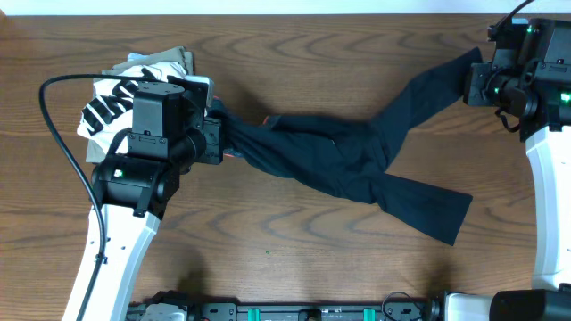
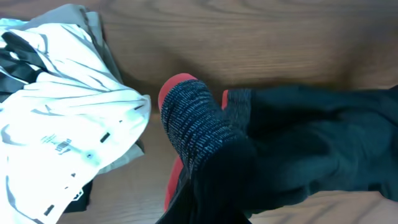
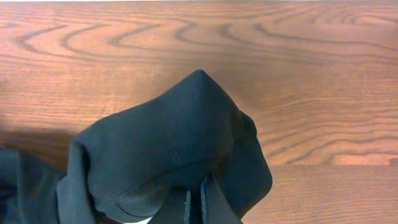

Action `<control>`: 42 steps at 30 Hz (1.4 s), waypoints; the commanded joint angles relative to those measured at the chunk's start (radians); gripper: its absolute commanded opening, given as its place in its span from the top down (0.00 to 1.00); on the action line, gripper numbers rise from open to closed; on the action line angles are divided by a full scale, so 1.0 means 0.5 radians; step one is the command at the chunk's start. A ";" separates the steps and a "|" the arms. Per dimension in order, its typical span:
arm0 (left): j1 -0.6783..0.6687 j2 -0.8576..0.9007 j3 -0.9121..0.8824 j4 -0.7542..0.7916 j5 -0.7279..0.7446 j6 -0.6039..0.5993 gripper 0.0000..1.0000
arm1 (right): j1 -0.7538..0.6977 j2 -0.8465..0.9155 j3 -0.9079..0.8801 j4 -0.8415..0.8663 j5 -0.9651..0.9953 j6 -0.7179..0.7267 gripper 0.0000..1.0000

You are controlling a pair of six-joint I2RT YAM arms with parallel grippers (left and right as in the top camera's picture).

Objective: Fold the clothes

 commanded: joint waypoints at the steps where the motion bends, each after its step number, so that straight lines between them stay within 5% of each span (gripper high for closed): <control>1: 0.008 0.002 0.027 0.019 -0.037 0.026 0.93 | -0.017 0.002 -0.004 0.060 0.075 -0.032 0.99; 5: 0.008 0.011 0.027 0.108 -0.037 0.026 0.93 | -0.042 0.149 -0.005 0.327 0.346 0.063 0.98; 7: 0.008 0.031 0.027 0.170 -0.037 0.026 0.93 | -0.083 0.303 -0.004 0.491 0.425 0.180 0.89; 10: 0.008 0.089 0.027 0.228 -0.037 0.026 0.93 | -0.170 0.604 -0.004 0.612 0.240 0.341 0.15; 11: 0.008 0.114 0.027 0.228 -0.036 0.025 0.93 | -0.193 0.694 -0.004 0.591 0.101 0.346 0.01; 17: 0.008 0.291 0.027 0.144 -0.035 0.025 0.93 | -0.238 1.034 -0.004 0.214 -0.220 0.381 0.01; 31: 0.008 0.391 0.027 0.278 -0.185 0.027 0.93 | 0.016 0.847 -0.025 -0.797 -0.352 0.047 0.02; 42: 0.008 0.391 0.027 0.289 -0.253 0.026 0.93 | 0.105 0.615 -0.597 -0.649 0.000 0.592 0.01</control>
